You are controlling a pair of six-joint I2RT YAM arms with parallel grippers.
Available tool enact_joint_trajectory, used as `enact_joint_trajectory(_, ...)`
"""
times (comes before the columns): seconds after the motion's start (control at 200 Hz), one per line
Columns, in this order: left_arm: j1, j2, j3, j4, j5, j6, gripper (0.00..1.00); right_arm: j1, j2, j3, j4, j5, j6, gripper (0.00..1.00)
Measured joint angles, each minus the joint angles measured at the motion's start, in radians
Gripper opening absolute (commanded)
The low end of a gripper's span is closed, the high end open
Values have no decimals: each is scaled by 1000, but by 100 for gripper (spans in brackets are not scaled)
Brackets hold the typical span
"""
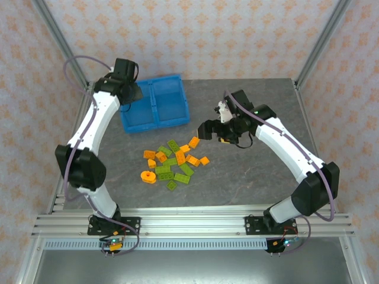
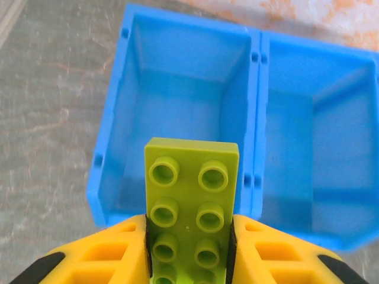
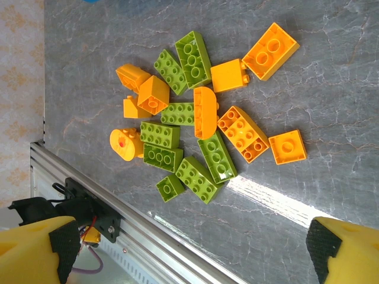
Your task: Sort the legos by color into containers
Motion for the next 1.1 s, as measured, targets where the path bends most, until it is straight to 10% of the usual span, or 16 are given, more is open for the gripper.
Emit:
enact_joint_trajectory(0.505, 65, 635, 413, -76, -4, 10, 47, 2, 0, 65, -29, 76, 16, 99)
enact_joint_trajectory(0.876, 66, 588, 433, -77, 46, 3, 57, 2, 75, 165, -11, 99, 27, 99)
enact_joint_trajectory(1.101, 14, 228, 301, -71, 109, 29, 57, 2, 127, 163, 14, 214, 107, 99)
